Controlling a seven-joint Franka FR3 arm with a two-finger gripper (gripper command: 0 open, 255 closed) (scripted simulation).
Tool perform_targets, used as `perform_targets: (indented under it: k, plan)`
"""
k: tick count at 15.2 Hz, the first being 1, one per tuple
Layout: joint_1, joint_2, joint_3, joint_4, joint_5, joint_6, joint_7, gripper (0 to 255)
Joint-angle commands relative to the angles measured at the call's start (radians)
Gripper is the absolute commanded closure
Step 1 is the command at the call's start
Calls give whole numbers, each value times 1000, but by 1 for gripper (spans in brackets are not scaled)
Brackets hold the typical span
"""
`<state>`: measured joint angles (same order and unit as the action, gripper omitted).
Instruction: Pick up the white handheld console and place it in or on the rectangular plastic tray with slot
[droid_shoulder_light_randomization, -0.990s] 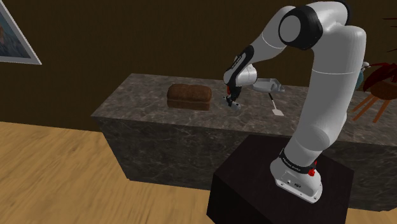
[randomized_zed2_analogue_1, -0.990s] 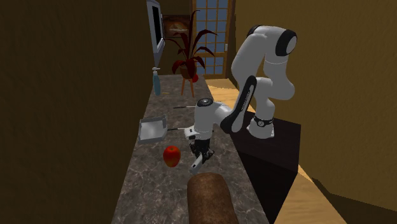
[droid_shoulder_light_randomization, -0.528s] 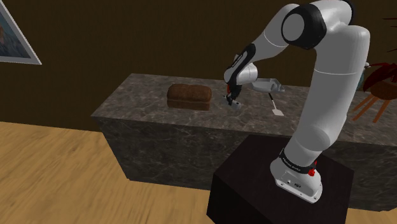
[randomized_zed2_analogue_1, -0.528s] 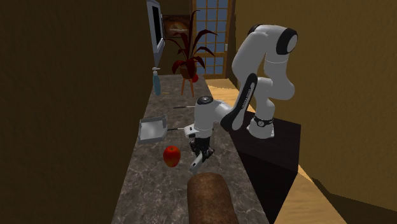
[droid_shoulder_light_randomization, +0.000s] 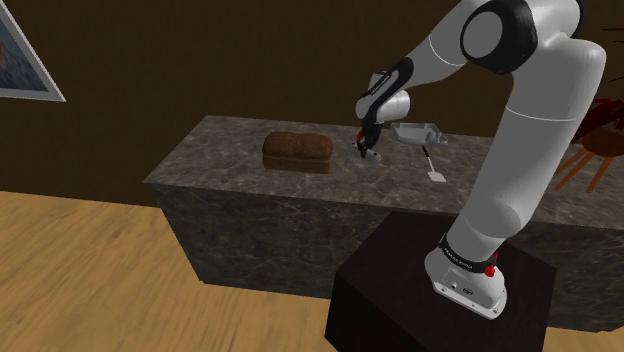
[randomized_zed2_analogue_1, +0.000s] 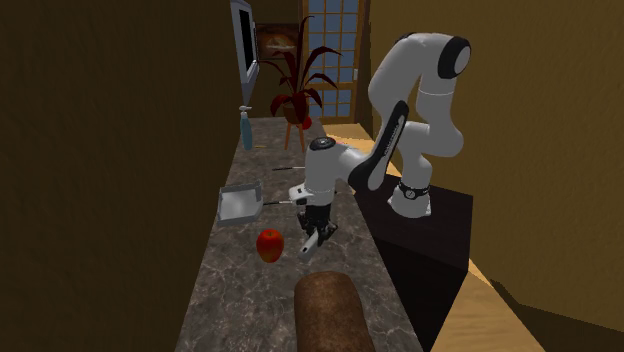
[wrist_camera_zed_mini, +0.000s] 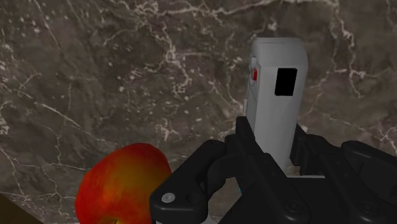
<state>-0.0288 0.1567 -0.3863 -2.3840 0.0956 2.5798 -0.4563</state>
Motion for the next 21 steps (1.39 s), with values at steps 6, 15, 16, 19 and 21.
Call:
perform_targets:
  k: [6, 15, 16, 19, 21]
  plan:
    - [10, -87, -16, 14, -63, -94, 44, 255]
    - [12, -180, -19, 51, -119, -216, 83, 255]
    - [12, -189, -19, 56, -124, -230, 87, 255]
    - [12, -215, -17, 74, -137, -271, 96, 255]
    - [12, -231, -16, 86, -144, -299, 101, 255]
